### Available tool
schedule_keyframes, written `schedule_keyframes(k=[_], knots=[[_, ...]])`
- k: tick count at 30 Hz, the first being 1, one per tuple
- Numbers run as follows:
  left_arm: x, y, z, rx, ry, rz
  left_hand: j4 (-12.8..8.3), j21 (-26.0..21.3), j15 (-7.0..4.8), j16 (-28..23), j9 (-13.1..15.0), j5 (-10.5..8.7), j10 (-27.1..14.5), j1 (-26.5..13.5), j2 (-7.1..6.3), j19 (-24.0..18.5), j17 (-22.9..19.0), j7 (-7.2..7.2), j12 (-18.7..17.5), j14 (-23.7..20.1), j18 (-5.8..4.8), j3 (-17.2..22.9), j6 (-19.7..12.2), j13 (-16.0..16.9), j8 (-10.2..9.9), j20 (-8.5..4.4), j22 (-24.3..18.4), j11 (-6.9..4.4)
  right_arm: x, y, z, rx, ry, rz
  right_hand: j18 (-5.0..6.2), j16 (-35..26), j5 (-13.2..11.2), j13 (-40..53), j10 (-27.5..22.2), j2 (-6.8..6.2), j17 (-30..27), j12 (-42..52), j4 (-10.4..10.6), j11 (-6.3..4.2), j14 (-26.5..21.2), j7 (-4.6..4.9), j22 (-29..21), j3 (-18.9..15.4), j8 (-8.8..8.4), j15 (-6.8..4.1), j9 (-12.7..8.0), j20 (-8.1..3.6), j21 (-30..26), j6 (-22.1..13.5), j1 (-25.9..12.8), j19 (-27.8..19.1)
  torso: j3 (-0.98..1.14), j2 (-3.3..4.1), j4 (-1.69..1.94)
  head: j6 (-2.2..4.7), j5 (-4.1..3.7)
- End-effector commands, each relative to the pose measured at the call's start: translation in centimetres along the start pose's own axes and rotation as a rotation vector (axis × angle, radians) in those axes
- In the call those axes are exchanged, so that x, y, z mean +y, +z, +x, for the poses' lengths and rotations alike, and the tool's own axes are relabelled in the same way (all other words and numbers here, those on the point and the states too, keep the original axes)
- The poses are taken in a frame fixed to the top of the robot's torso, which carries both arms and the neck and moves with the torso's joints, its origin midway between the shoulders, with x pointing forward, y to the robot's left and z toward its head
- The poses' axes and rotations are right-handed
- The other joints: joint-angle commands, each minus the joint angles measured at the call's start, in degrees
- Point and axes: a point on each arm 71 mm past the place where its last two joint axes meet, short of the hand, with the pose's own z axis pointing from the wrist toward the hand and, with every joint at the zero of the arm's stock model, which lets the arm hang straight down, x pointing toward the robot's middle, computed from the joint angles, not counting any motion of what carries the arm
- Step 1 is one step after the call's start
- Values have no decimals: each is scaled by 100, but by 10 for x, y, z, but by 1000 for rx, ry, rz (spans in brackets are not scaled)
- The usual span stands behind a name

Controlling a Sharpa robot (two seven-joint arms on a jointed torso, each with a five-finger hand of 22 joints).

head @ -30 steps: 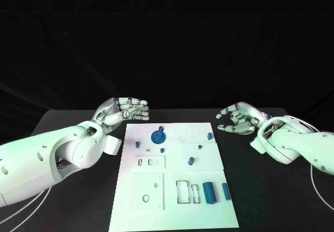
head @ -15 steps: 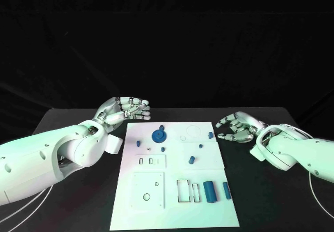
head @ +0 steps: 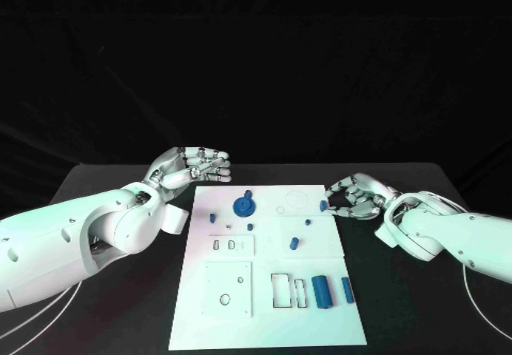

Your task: Assemble the parts on the task board

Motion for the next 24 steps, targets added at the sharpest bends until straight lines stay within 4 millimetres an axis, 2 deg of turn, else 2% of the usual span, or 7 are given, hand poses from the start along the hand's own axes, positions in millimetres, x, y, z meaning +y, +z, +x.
schedule_keyframes(k=[1,7,13,24], knots=[[-1,0,2,19,-10,12,-13,-39,29,-31,-8,6,4,-70,3,-13,5,158,-36,0,70,29,-23,6,-28,36,-5,22,-1,1,4,10,-6,8,85,-1,-22,1041,215,10,1016,5,-1,39,478,8,646,-35,-14,41,1,20,3,-20,-43,-1,1,-1,1,-17,0],[-1,0,1,18,-10,12,-13,-39,29,-31,-8,6,4,-70,3,-13,5,158,-36,0,70,29,-23,6,-28,36,-5,22,1,3,11,23,-8,4,85,3,-15,1056,229,46,1028,24,-14,30,481,-2,649,-8,12,36,17,20,3,39,-20,4,4,-4,-12,-30,27],[-1,0,2,19,-10,11,-13,-39,29,-31,-8,6,4,-70,3,-13,5,158,-36,0,70,29,-23,6,-28,36,-5,22,2,5,13,26,-9,2,78,7,-13,1080,250,99,1044,52,-22,18,485,-15,674,46,44,26,35,14,28,122,-7,29,-2,-3,8,-42,36],[-1,0,1,19,-10,9,-25,-39,29,-38,-8,5,8,-74,4,-13,13,160,-48,1,70,37,-23,7,-32,37,-9,23,4,8,15,31,-10,0,72,13,-11,1105,272,182,1067,81,-33,-4,490,-40,696,160,78,7,51,-2,48,236,-3,49,-1,-2,-2,-49,59]])
